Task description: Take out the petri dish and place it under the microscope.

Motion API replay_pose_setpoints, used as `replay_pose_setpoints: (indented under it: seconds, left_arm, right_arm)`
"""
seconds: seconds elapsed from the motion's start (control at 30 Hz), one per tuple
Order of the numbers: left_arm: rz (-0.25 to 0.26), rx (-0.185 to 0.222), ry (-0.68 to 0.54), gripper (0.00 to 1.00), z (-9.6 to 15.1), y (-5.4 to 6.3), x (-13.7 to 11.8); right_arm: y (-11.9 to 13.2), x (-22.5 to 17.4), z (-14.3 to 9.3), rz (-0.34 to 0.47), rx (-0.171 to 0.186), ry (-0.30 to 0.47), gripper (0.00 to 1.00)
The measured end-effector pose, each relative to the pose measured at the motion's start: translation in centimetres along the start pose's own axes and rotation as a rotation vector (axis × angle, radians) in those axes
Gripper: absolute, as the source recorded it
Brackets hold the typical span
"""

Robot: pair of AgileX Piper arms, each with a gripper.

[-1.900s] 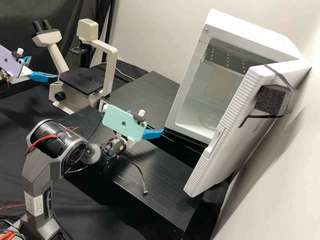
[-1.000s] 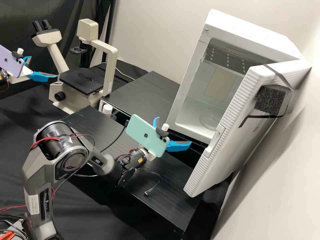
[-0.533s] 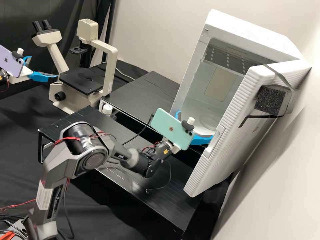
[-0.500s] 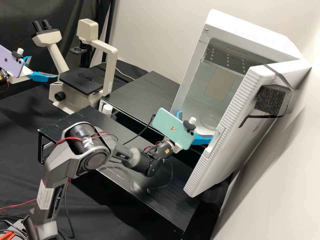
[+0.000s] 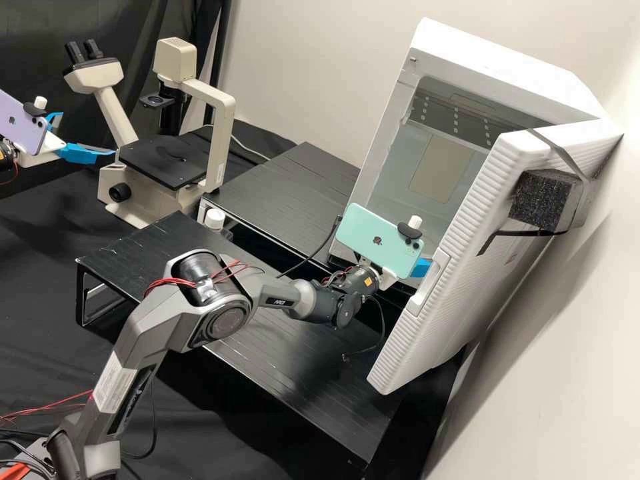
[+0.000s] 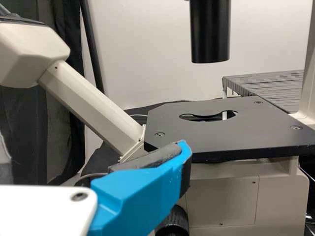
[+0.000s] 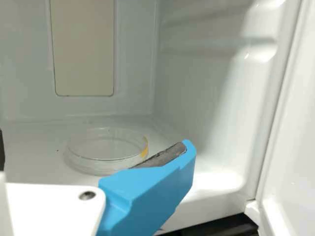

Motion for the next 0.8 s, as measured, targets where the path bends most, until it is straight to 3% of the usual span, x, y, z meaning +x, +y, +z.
replay_pose_setpoints:
  seconds: [0.23, 0.37, 0.5, 0.8]
  left_arm:
    - [0.000, 0.000, 0.000, 1.00, 0.0, 0.0, 0.0]
    - [0.000, 0.000, 0.000, 1.00, 0.0, 0.0, 0.0]
    - [0.000, 0.000, 0.000, 1.00, 0.0, 0.0, 0.0]
    - [0.000, 0.000, 0.000, 1.00, 0.0, 0.0, 0.0]
  right_arm:
    - [-0.5, 1.7, 0.5, -0.050, 0.036, -0.012, 1.00]
    - [-0.7, 2.6, 1.0, -0.080, 0.037, -0.031, 1.00]
    - [-0.8, 3.5, 1.3, -0.097, 0.003, -0.037, 1.00]
    - [-0.3, 4.7, 1.1, -0.090, -0.037, -0.043, 1.00]
